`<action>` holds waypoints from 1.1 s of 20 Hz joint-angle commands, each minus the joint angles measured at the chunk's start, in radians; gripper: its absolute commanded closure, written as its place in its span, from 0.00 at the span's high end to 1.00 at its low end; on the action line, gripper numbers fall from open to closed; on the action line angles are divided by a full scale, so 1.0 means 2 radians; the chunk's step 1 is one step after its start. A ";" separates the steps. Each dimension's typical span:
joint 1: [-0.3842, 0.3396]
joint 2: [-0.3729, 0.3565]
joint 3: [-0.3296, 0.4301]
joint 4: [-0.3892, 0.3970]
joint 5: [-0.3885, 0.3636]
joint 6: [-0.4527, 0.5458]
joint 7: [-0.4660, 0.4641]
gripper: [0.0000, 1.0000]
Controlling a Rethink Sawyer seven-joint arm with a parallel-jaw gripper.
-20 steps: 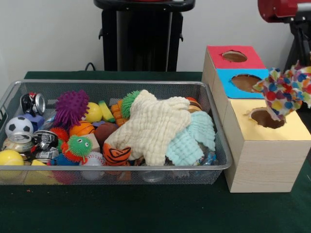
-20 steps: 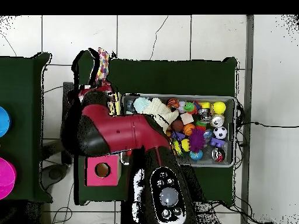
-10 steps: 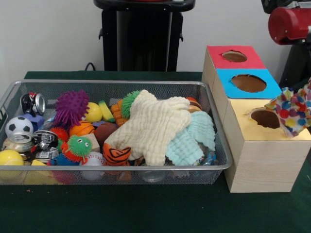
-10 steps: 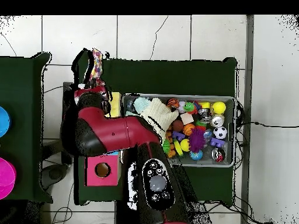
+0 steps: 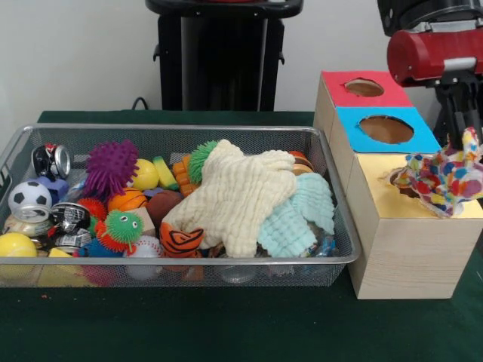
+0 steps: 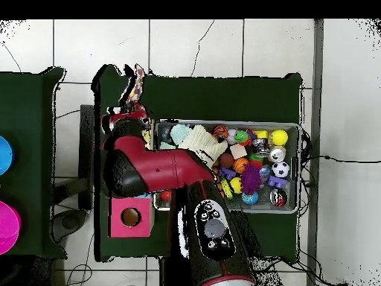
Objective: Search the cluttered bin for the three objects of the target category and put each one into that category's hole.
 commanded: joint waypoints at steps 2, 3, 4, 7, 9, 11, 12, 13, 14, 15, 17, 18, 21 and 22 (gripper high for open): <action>-0.012 0.035 -0.020 0.063 -0.023 0.005 0.079 0.00; -0.010 0.038 -0.023 0.065 -0.019 0.007 0.082 0.00; -0.009 0.043 -0.025 0.069 -0.012 0.012 0.086 0.00; 0.000 0.054 -0.037 0.073 0.001 0.013 0.096 0.00; 0.011 0.063 -0.054 0.075 0.017 0.015 0.106 0.00; 0.021 0.069 -0.068 0.073 0.029 0.019 0.111 0.00; 0.022 0.071 -0.070 0.073 0.037 0.027 0.114 0.00; 0.022 0.073 -0.071 0.074 0.040 0.028 0.116 0.00; 0.022 0.076 -0.072 0.075 0.047 0.031 0.119 0.00; 0.023 0.078 -0.073 0.075 0.050 0.032 0.121 0.00; 0.025 0.083 -0.074 0.076 0.058 0.031 0.122 0.00; 0.025 0.087 -0.074 0.076 0.062 0.029 0.123 0.00; 0.026 0.097 -0.072 0.075 0.074 0.029 0.122 0.00; 0.028 0.101 -0.072 0.073 0.077 0.030 0.120 0.00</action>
